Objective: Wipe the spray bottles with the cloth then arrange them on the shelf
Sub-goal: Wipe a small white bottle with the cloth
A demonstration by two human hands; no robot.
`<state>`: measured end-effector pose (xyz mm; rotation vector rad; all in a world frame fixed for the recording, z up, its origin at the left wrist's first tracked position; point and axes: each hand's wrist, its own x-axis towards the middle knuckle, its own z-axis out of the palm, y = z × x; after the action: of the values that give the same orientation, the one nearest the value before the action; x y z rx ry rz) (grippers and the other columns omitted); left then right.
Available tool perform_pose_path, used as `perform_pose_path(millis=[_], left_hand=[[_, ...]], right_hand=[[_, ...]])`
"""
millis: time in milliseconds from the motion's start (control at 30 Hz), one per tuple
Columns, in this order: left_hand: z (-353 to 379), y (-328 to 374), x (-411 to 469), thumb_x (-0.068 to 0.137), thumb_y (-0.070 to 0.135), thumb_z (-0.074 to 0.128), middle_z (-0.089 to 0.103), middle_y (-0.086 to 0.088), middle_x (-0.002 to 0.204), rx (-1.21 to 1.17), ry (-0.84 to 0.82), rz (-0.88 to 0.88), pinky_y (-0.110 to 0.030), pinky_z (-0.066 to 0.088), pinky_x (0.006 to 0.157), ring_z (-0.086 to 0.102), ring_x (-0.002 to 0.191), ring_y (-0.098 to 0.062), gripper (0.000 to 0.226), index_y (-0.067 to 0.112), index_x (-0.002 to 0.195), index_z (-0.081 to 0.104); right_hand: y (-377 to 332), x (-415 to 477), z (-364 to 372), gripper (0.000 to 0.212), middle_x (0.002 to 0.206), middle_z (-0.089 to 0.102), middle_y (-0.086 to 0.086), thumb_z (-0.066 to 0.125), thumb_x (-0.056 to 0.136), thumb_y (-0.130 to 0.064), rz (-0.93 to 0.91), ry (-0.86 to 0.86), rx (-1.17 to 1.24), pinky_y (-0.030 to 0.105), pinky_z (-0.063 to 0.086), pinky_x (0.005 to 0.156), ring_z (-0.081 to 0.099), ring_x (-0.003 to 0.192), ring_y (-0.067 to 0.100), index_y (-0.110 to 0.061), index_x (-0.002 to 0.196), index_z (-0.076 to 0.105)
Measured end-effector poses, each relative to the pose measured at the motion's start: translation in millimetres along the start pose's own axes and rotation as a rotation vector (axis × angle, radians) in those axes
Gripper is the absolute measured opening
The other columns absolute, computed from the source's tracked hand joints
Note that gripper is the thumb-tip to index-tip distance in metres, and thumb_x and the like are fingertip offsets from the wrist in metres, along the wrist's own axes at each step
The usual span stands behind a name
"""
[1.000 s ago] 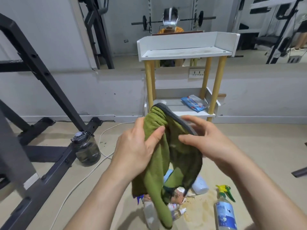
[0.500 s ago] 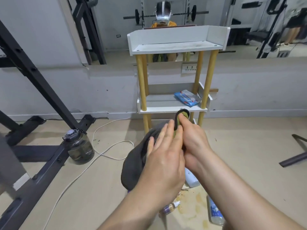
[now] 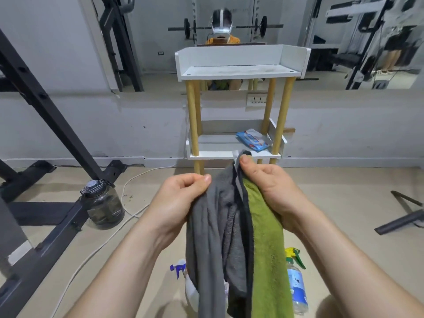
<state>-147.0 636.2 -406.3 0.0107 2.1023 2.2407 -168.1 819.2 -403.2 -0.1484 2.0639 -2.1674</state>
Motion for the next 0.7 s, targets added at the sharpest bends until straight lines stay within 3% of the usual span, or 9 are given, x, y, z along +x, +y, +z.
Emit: perform_pose_path(millis=[133, 267, 333, 400, 500, 567, 633, 700], left_hand=[[-6, 9, -2, 0.094, 0.014, 0.056, 0.068, -0.023, 0.092, -0.15, -0.042, -0.067, -0.032, 0.057, 0.068, 0.065, 0.076, -0.029, 0.023, 0.0, 0.099, 0.073], [8, 2, -6, 0.082, 0.012, 0.058, 0.067, -0.029, 0.114, -0.393, -0.146, -0.161, -0.043, 0.057, 0.085, 0.069, 0.091, -0.033, 0.041, -0.002, 0.119, 0.066], [18, -4, -7, 0.081, 0.009, 0.056, 0.067, -0.027, 0.116, -0.536, -0.193, -0.159, -0.04, 0.058, 0.088, 0.068, 0.1, -0.033, 0.041, -0.002, 0.12, 0.065], [27, -10, -8, 0.078, 0.004, 0.057, 0.072, -0.02, 0.105, -0.558, -0.179, -0.108, -0.03, 0.06, 0.078, 0.072, 0.089, -0.024, 0.041, 0.002, 0.117, 0.065], [34, -13, -6, 0.076, 0.005, 0.069, 0.073, -0.011, 0.077, -0.267, -0.04, 0.035, -0.024, 0.057, 0.061, 0.068, 0.062, -0.015, 0.04, 0.008, 0.116, 0.067], [29, -16, 1, 0.079, 0.013, 0.077, 0.064, 0.002, 0.061, 0.057, 0.107, 0.161, -0.019, 0.048, 0.056, 0.057, 0.053, -0.007, 0.029, 0.017, 0.107, 0.072], [23, -19, 7, 0.074, 0.042, 0.082, 0.057, 0.009, 0.068, 0.352, 0.182, 0.314, -0.015, 0.043, 0.061, 0.054, 0.058, 0.0, 0.025, 0.039, 0.097, 0.072], [25, -26, 12, 0.071, 0.069, 0.069, 0.057, 0.003, 0.089, 0.479, 0.178, 0.358, -0.018, 0.044, 0.073, 0.061, 0.08, -0.004, 0.038, 0.048, 0.103, 0.068]], right_hand=[[2, -3, 8, 0.067, 0.082, 0.069, 0.029, 0.061, 0.086, -0.055, -0.054, 0.127, -0.026, 0.033, 0.045, 0.065, 0.056, 0.068, 0.025, 0.012, 0.086, 0.068], [2, 3, 17, 0.054, 0.063, 0.061, 0.01, 0.052, 0.097, -0.047, -0.089, 0.287, 0.041, 0.025, 0.042, 0.055, 0.054, 0.057, 0.018, -0.003, 0.069, 0.065], [0, 6, 20, 0.056, 0.067, 0.059, 0.01, 0.054, 0.097, -0.047, -0.082, 0.364, 0.106, 0.026, 0.042, 0.056, 0.052, 0.059, 0.016, 0.004, 0.076, 0.063], [0, 9, 22, 0.06, 0.071, 0.064, 0.007, 0.056, 0.094, -0.052, -0.091, 0.411, 0.13, 0.03, 0.046, 0.064, 0.057, 0.063, 0.019, 0.006, 0.082, 0.065], [3, 9, 32, 0.058, 0.086, 0.073, 0.01, 0.059, 0.074, -0.071, -0.105, 0.439, 0.108, 0.05, 0.055, 0.087, 0.069, 0.085, 0.03, -0.015, 0.086, 0.066], [4, 7, 40, 0.058, 0.097, 0.072, 0.022, 0.061, 0.083, -0.063, -0.081, 0.415, 0.198, 0.058, 0.052, 0.092, 0.067, 0.085, 0.031, -0.007, 0.094, 0.067], [11, 5, 44, 0.044, 0.098, 0.071, 0.029, 0.053, 0.099, -0.04, -0.06, 0.347, 0.324, 0.053, 0.054, 0.088, 0.066, 0.082, 0.031, 0.002, 0.097, 0.068], [19, 0, 51, 0.039, 0.093, 0.072, 0.023, 0.046, 0.103, -0.032, -0.022, 0.234, 0.418, 0.043, 0.057, 0.082, 0.068, 0.082, 0.03, -0.002, 0.096, 0.07]])
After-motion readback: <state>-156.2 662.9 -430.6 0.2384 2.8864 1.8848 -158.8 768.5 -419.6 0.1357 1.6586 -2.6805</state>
